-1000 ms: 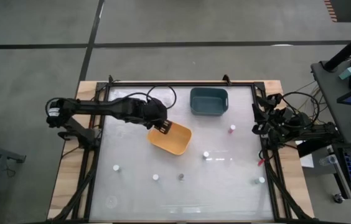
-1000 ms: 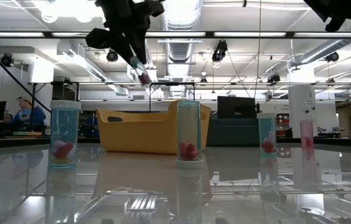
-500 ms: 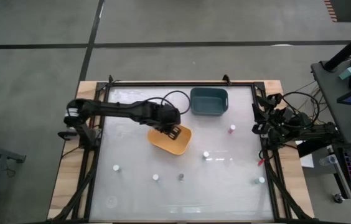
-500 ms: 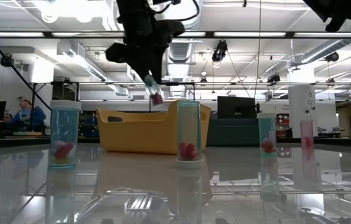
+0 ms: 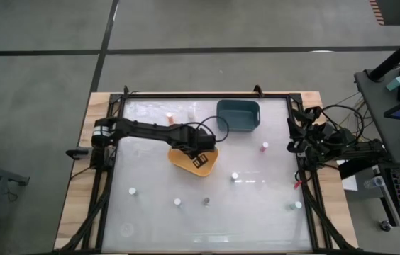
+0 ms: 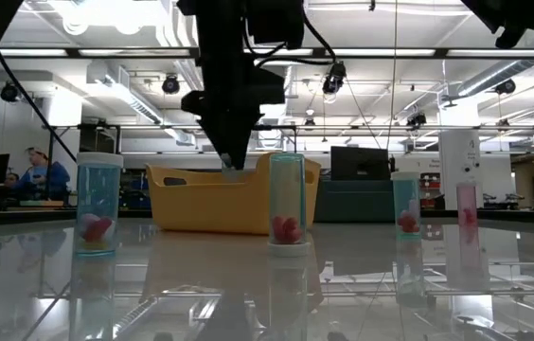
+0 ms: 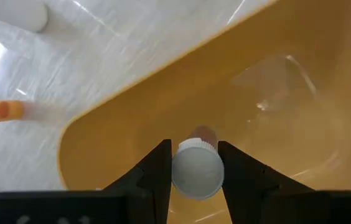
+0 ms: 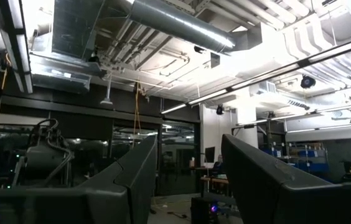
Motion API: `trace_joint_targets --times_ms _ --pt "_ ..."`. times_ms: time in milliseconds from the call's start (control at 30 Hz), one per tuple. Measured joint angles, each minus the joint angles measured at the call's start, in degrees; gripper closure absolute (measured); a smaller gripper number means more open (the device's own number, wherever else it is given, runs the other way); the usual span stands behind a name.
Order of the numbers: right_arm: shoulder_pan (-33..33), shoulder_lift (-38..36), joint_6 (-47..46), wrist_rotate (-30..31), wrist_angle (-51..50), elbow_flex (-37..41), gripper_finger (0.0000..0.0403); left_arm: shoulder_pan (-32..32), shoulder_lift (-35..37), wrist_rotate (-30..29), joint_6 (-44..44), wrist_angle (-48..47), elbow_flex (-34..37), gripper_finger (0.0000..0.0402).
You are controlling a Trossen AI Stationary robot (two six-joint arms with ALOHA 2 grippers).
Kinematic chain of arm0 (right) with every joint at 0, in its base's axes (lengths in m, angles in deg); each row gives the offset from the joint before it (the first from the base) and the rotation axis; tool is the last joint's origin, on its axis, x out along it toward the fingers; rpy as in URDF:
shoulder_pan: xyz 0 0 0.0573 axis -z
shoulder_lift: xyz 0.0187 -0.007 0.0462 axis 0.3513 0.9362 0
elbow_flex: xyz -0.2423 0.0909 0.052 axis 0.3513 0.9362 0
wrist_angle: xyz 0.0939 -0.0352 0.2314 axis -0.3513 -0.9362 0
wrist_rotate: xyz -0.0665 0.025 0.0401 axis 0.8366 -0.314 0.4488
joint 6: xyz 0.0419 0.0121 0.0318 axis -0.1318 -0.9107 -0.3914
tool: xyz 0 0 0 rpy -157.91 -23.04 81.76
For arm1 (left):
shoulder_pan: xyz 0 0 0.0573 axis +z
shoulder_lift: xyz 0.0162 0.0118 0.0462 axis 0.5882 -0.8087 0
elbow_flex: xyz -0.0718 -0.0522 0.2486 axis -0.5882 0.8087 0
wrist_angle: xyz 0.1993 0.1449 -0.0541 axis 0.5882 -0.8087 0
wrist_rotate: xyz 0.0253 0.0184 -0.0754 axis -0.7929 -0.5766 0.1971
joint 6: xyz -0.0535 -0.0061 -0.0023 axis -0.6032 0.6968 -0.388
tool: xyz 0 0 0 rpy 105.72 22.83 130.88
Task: Pick and place medicine bottles into bin by pill shape (circle, oval)
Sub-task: Put the blue pill bottle into the yellow bin
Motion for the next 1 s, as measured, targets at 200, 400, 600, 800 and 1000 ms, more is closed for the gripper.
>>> trace_joint_targets --times_ms 200,400,600,800,1000 --pt "0.01 0.0 0.0 0.0 0.0 0.0 0.0232 0.16 -0.38 -0.23 -0.46 0.36 0.86 0.0303" --pt "0.0 0.0 0.0 0.0 0.02 0.0 0.0232 0.18 -0.39 -0.61 -0.51 3.94 2.45 0.0302" --pt "0.01 0.0 -0.02 0.02 0.02 0.0 0.0232 0.29 -0.37 -0.63 -0.51 3.95 4.26 0.0302" --pt "0.01 0.0 0.26 0.01 0.02 0.0 0.0232 0.31 -0.37 -1.59 -0.49 3.98 4.39 0.0301" --pt "0.0 0.0 0.33 0.02 0.0 0.0 0.0232 0.29 -0.37 -1.59 -0.51 4.0 4.47 0.0301"
